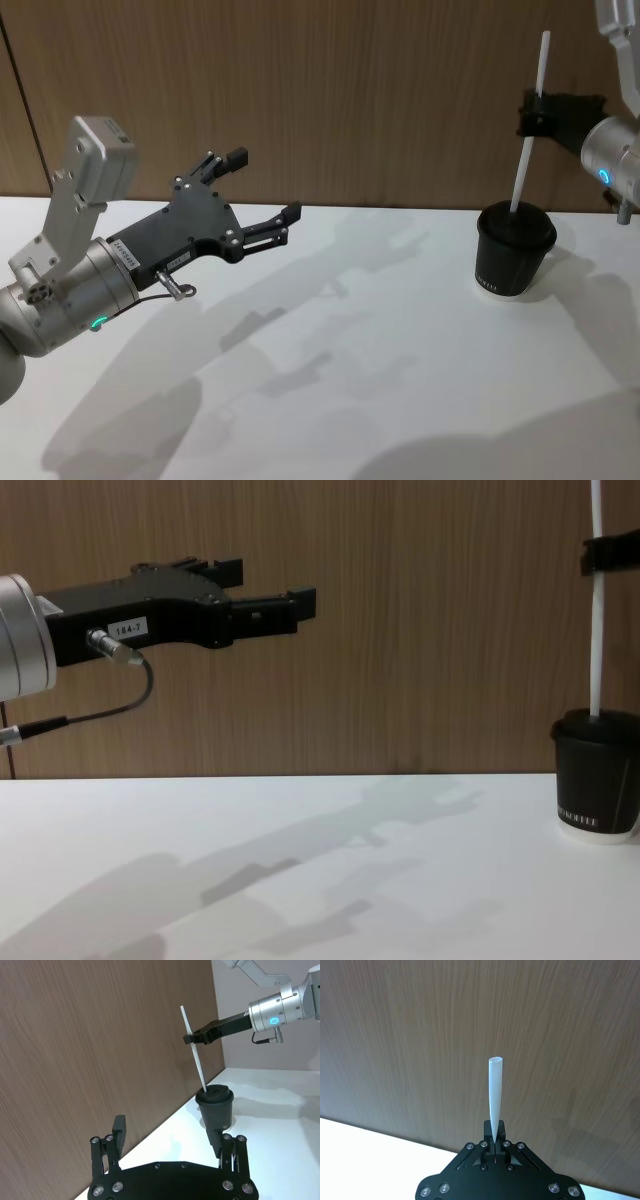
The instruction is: Pick up the straw with one hand, pass it to the other hand, and insert it into the cup.
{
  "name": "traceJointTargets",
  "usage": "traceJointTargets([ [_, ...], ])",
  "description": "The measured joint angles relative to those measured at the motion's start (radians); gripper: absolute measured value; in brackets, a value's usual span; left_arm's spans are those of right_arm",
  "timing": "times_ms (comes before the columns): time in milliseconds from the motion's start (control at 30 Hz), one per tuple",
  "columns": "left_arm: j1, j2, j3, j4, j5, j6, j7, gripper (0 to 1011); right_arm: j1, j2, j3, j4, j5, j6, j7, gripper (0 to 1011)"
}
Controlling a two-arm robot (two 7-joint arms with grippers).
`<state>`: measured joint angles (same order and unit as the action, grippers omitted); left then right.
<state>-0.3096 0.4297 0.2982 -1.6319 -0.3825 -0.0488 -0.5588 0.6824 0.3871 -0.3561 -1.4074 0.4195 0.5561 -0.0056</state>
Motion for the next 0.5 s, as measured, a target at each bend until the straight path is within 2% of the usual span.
traceJointTargets([
  [67,0.000,0.000,0.000,0.000,0.000,0.000,0.000,1003,0.000,0.000,0.001,0.001,-0.001,0.000,0.001,11],
  [167,0.000,0.000,0.000,0.000,0.000,0.000,0.000,1003,0.000,-0.001,0.001,0.002,-0.002,0.001,0.001,78],
  [500,0.000,0.000,0.000,0.000,0.000,0.000,0.000,1003,-0.001,-0.002,0.002,0.003,-0.003,0.002,0.002,389],
])
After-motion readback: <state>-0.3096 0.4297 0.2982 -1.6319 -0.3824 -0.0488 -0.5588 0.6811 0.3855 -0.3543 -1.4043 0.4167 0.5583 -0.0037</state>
